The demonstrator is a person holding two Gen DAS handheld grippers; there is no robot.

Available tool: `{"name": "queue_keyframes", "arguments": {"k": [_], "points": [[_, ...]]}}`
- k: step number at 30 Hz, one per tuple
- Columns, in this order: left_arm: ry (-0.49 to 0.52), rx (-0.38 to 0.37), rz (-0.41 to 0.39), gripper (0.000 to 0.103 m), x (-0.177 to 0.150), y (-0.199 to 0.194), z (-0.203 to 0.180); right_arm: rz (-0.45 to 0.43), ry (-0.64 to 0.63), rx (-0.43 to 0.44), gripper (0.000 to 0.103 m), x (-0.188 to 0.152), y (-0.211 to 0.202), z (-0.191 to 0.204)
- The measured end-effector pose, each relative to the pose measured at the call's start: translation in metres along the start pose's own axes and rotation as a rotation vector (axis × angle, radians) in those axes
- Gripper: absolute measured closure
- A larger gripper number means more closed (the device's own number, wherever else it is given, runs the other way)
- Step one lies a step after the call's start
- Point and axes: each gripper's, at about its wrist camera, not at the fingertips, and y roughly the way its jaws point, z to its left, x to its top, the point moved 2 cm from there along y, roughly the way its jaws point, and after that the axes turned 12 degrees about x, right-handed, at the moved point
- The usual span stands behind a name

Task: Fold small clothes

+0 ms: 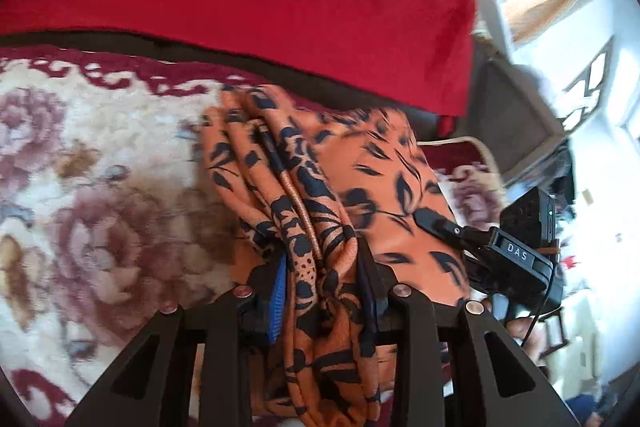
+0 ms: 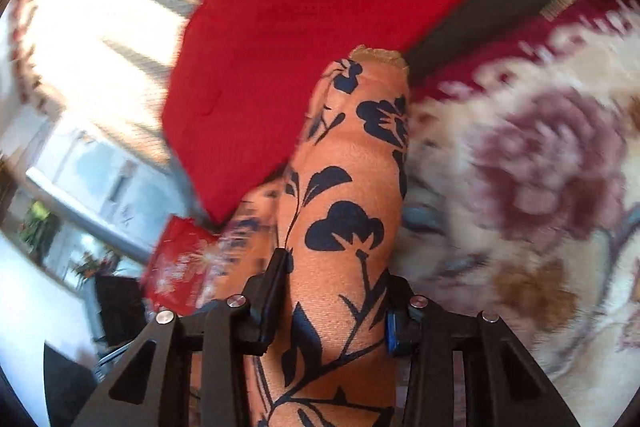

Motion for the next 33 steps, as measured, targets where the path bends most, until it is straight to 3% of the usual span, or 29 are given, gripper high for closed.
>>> {"name": "queue_keyframes", "arguments": {"k": [2,5,9,13,16,18,19,20,21,24,30,33], "points": [[-0.023,0.044,0.003,0.052,0.001,-0.001,0.012,0.024,0.101,-0.036,0.061,0.000,0.003,-0.026],[-0.059,0.126,0.005,0.027,0.001,0.001,0.031,0.036,0.214,-0.006,0.058,0.000,0.001,-0.048],[-0.117,0.074,0.075,0.019,-0.009,0.017,0.049,0.037,0.240,-0.020,0.045,0.000,-0.002,-0.050],[-0.100,-0.018,0.173,0.019,-0.017,0.030,0.039,0.034,0.261,0.009,0.037,0.001,-0.003,-0.056],[-0.041,-0.081,0.181,0.045,-0.022,0.027,0.022,0.036,0.240,0.028,0.030,-0.002,0.005,-0.046],[0.026,-0.038,0.153,0.057,-0.024,0.025,0.013,0.034,0.220,0.034,0.031,-0.002,0.006,-0.044],[0.033,-0.035,0.148,0.062,-0.024,0.024,0.011,0.032,0.192,0.024,0.034,-0.003,0.006,-0.041],[0.029,-0.038,0.135,0.064,-0.024,0.022,0.010,0.033,0.166,0.014,0.046,-0.003,0.006,-0.036],[0.029,-0.044,0.124,0.065,-0.023,0.019,0.009,0.036,0.135,0.004,0.054,-0.003,0.004,-0.032],[0.066,-0.061,0.077,0.067,-0.024,0.009,-0.004,-0.009,0.080,0.025,0.063,0.002,-0.008,-0.018],[0.172,-0.054,0.025,0.067,-0.033,0.000,-0.030,-0.106,0.031,0.034,0.063,0.008,-0.044,-0.008],[0.225,0.035,0.101,0.064,-0.037,0.015,-0.030,-0.055,0.081,-0.008,0.063,0.001,-0.042,-0.026]]}}
